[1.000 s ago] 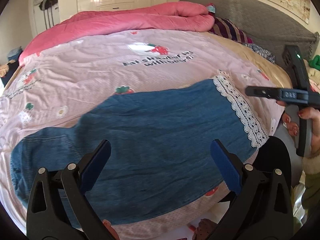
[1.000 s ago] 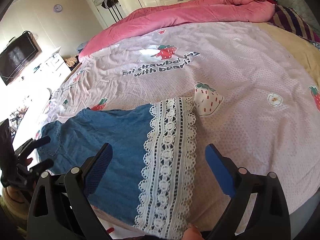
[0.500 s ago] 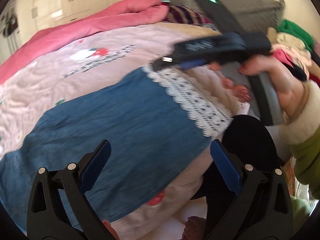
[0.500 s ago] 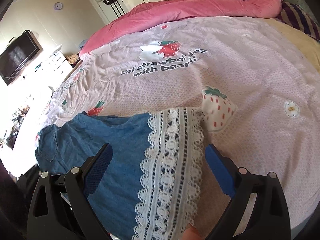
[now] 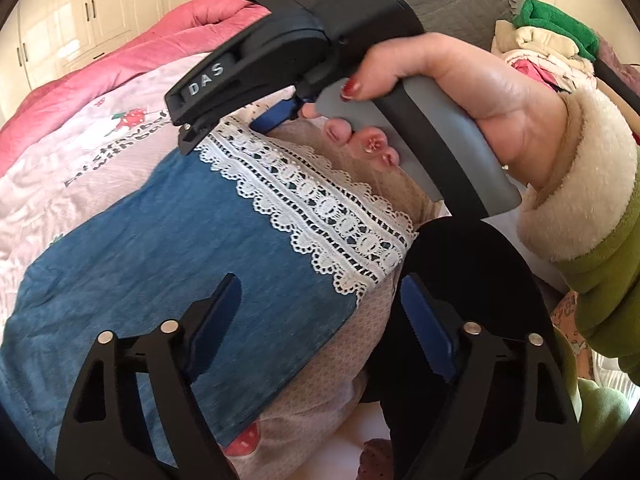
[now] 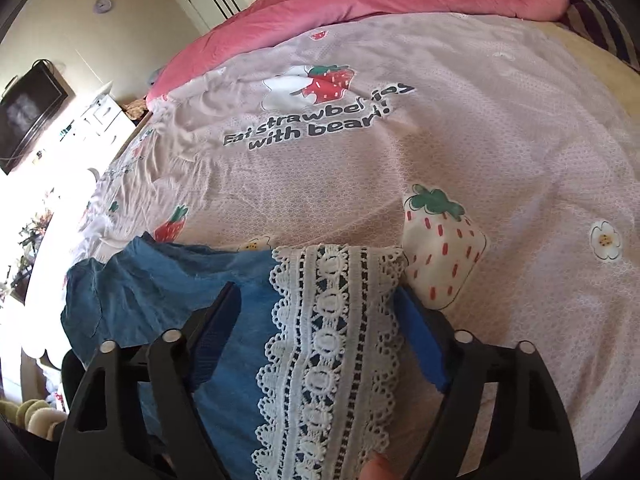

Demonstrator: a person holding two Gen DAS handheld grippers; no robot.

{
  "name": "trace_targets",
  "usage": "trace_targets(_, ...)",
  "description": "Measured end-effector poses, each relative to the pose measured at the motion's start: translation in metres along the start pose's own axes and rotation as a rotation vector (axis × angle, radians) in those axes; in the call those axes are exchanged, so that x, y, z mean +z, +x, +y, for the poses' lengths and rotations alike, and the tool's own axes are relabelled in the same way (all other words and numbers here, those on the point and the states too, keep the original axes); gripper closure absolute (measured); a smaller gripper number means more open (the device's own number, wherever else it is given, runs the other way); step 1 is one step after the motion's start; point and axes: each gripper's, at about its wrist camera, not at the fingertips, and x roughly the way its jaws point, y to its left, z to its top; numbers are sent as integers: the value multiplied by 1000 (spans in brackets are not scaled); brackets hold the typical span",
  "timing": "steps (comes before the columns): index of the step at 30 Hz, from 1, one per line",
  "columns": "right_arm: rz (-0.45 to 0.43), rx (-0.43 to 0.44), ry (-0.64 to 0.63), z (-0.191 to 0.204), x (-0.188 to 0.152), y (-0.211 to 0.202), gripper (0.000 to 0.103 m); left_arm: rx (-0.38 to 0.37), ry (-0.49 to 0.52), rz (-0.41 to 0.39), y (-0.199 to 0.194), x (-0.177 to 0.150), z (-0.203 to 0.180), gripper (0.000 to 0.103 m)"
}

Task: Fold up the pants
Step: 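Grasp the lace hem with the right gripper and lift it toward the left gripper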

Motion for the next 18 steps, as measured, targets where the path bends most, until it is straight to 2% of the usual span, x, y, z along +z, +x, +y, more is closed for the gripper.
trace_targets(2, 11, -14, -20, 3, -1, 4, 42, -6, 9, 7, 5, 0, -2, 35)
trace_targets(3, 13, -5, -37, 5, -1, 4, 46, -9, 11, 8, 6, 0, -3, 36)
trace_targets(5, 16, 53, -55, 10, -2, 3, 57, -13, 18, 12, 9, 0, -5, 39)
trace_targets(7, 17, 70, -105, 20, -3, 2, 58, -17, 20, 24, 14, -2, -5, 43)
trace_targets(9, 28, 38, -129, 23, -3, 6, 58, -12, 11, 41, 20, -5, -3, 45)
trace_targets(12, 53, 28, -94, 11, -1, 16, 58, -9, 8, 40, 21, -6, -4, 46)
trace_targets(15, 57, 68, -63, 5, -3, 20, 58, -3, 12, 33, 22, -5, -6, 51)
trace_targets(17, 57, 96, -60, 5, -3, 18, 75, -7, 13, 32, 24, -3, -8, 62)
trace_targets(18, 53, 106, -57, 5, -3, 16, 76, -11, 14, 31, 25, -1, -9, 66)
